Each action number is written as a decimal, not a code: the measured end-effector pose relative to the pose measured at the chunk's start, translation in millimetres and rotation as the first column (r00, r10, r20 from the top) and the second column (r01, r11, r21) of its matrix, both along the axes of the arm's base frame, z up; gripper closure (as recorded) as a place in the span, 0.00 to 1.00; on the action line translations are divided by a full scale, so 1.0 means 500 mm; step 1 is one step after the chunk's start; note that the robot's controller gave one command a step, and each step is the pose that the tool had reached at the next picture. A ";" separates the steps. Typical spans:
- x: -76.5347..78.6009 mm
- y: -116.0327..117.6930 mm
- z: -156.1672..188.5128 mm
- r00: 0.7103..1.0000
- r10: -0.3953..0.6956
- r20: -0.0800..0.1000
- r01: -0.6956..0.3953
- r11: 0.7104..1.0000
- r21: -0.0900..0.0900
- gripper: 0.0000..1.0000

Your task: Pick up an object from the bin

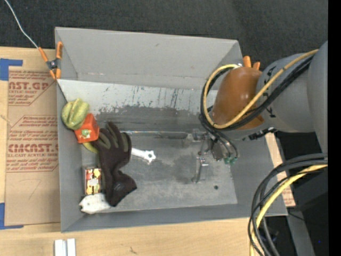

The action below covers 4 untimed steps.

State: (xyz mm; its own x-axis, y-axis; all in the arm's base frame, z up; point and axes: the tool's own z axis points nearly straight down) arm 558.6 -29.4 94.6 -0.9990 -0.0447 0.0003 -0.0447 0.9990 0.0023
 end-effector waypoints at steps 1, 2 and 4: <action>-0.009 -0.014 0.158 0.995 0.097 -0.002 -0.097 0.995 -0.002 0.00; 0.021 -0.021 0.208 0.985 0.170 0.007 -0.170 0.985 -0.003 0.00; -0.017 0.186 0.025 0.981 0.194 0.007 -0.194 0.981 -0.001 0.00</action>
Offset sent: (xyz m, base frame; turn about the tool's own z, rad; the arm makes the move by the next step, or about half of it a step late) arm 0.0184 -0.0135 0.0843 -0.2078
